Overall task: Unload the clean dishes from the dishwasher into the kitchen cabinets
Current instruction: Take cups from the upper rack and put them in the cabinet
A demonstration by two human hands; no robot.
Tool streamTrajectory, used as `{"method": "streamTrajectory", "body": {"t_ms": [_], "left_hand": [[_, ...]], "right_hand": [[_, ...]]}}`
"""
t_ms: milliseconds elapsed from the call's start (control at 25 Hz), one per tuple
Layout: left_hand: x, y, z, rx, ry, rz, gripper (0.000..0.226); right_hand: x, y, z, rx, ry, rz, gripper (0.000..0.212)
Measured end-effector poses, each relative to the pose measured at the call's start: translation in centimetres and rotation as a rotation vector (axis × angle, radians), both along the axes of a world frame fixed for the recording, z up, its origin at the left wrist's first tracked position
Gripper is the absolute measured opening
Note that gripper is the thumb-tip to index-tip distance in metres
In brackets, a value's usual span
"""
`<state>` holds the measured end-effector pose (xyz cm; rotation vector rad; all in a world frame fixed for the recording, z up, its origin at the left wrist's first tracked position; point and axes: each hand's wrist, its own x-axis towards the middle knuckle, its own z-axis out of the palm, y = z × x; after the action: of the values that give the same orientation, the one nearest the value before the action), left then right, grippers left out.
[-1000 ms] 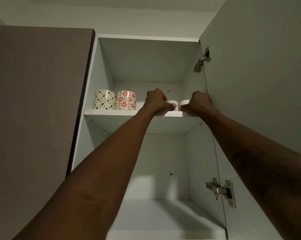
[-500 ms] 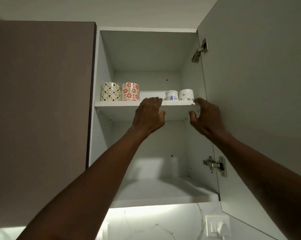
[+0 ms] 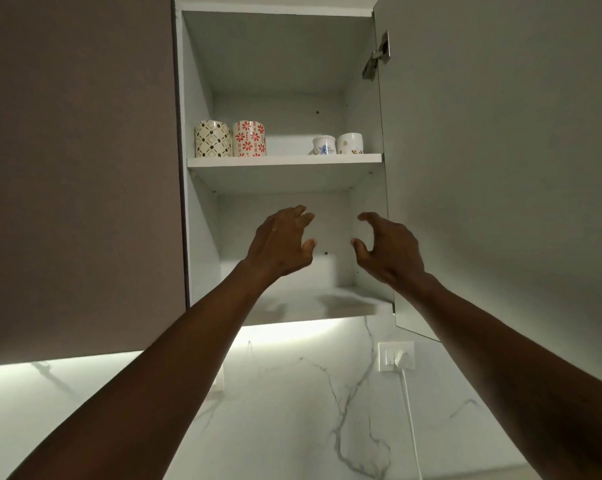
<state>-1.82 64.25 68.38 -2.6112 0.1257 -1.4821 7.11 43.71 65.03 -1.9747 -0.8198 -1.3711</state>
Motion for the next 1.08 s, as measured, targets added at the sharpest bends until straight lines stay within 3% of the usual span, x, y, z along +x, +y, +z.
{"method": "streamTrajectory", "body": {"t_ms": [320,720,1080], "left_hand": [[-5.1,-6.3,-6.7,-0.096,0.194,0.044,0.066],[-13.8,-15.4,-18.4,-0.129,0.604,0.185,0.078],[-19.5,-21.5,-24.1,-0.161,0.657,0.098,0.082]], "right_hand": [[-5.5,-5.8,-5.6,-0.129,0.113,0.043,0.053],[-13.8,-13.7,-16.3,-0.375,0.446,0.082,0.067],[-20.9,-19.7,-23.8,-0.541,0.553,0.046,0.073]]}}
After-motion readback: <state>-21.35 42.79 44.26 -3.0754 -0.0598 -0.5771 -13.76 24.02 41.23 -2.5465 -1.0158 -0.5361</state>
